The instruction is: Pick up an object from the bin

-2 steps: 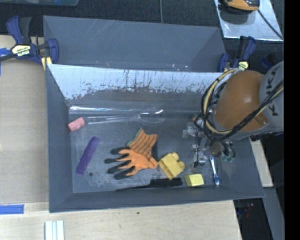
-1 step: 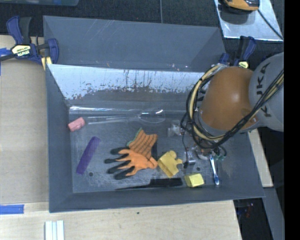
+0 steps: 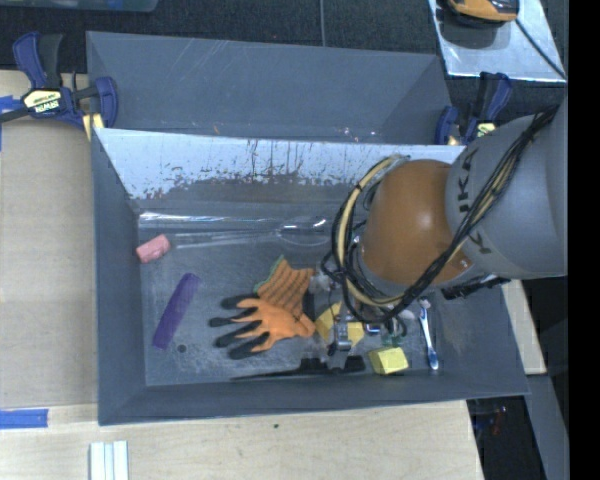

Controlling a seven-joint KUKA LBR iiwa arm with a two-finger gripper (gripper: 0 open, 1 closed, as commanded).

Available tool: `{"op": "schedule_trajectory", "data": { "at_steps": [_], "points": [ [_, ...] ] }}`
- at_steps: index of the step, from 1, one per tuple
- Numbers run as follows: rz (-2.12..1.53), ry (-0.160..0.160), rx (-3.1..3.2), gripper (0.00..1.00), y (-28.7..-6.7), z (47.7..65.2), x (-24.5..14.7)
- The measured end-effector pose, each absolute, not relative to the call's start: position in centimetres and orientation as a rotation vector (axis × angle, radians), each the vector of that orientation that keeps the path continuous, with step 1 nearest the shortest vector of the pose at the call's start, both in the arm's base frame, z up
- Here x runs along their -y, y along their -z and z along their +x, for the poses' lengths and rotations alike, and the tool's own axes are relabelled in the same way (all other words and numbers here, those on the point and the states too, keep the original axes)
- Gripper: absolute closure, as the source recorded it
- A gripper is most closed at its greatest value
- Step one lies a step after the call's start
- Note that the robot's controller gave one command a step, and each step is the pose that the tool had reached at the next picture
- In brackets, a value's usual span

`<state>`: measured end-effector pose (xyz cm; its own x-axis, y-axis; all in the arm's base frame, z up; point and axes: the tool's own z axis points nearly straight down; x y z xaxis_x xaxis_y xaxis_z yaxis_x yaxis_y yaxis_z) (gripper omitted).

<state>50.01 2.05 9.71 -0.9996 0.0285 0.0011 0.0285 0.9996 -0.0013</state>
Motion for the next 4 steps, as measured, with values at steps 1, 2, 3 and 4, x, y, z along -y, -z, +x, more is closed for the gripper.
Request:
{"op": "schedule_trajectory", "data": {
  "at_steps": [1, 2, 3, 4],
  "points": [
    [-0.245, -0.007, 3.157, 0.0, -7.0, 49.2, -4.5],
    [0.1, -0.007, 3.163, 1.0, -7.2, 48.9, -8.6],
    [0.1, -0.007, 3.163, 1.0, -7.2, 48.9, -8.6],
    [0.101, -0.008, 3.158, 1.0, -9.6, 48.7, -8.6]
  ]
}}
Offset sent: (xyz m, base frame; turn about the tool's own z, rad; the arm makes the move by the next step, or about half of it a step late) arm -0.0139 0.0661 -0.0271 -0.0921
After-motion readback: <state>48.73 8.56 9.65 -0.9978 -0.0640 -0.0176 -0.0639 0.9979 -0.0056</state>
